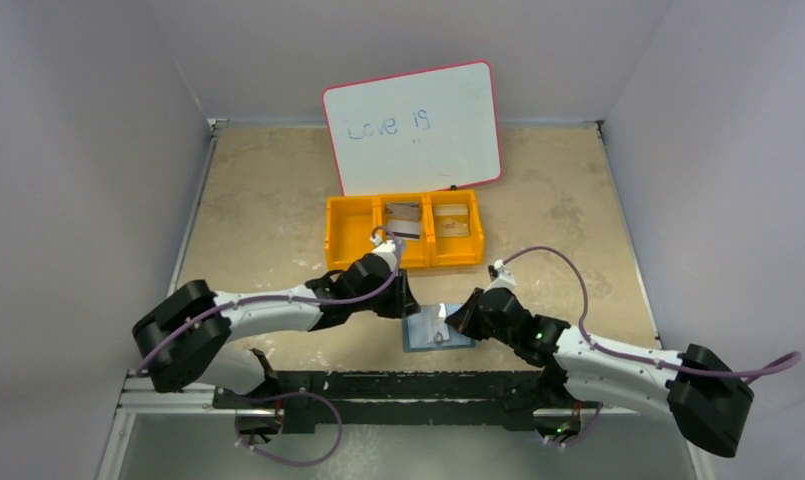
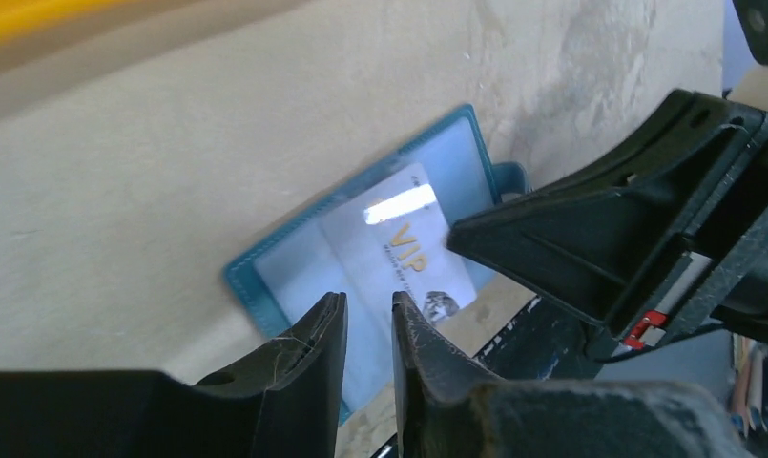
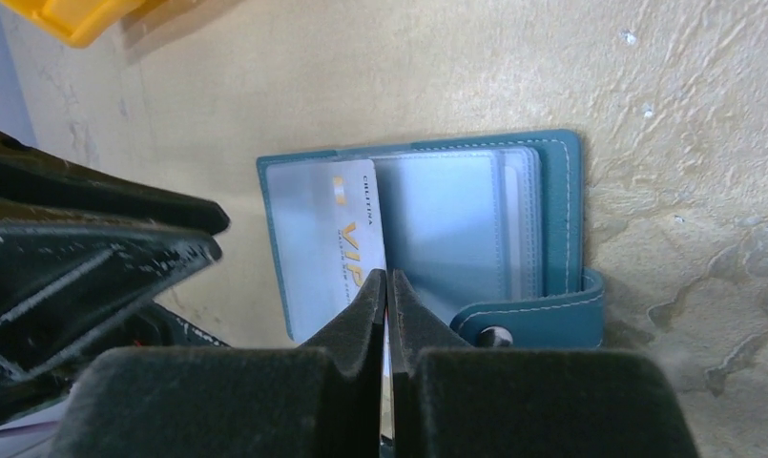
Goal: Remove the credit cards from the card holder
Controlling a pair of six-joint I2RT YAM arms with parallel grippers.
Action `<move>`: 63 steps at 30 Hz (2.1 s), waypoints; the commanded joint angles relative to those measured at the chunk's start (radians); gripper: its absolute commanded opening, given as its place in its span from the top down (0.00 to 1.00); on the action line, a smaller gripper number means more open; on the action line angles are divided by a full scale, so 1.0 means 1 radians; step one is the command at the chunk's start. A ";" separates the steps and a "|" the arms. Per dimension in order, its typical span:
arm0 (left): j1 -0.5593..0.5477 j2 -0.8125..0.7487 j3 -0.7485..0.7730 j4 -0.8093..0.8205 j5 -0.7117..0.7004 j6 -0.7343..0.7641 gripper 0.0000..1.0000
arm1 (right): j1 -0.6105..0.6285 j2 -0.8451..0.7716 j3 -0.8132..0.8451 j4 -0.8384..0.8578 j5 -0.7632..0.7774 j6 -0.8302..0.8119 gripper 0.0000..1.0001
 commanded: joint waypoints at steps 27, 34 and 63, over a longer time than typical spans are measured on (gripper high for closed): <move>-0.072 0.250 0.046 0.009 -0.014 -0.043 1.00 | -0.005 0.027 -0.050 0.072 -0.015 0.100 0.74; -0.074 0.257 0.038 -0.006 -0.026 -0.040 1.00 | -0.005 0.066 0.023 -0.027 0.038 0.076 0.72; -0.081 0.269 0.054 -0.016 -0.035 -0.031 1.00 | -0.006 0.056 -0.039 0.161 -0.007 0.073 1.00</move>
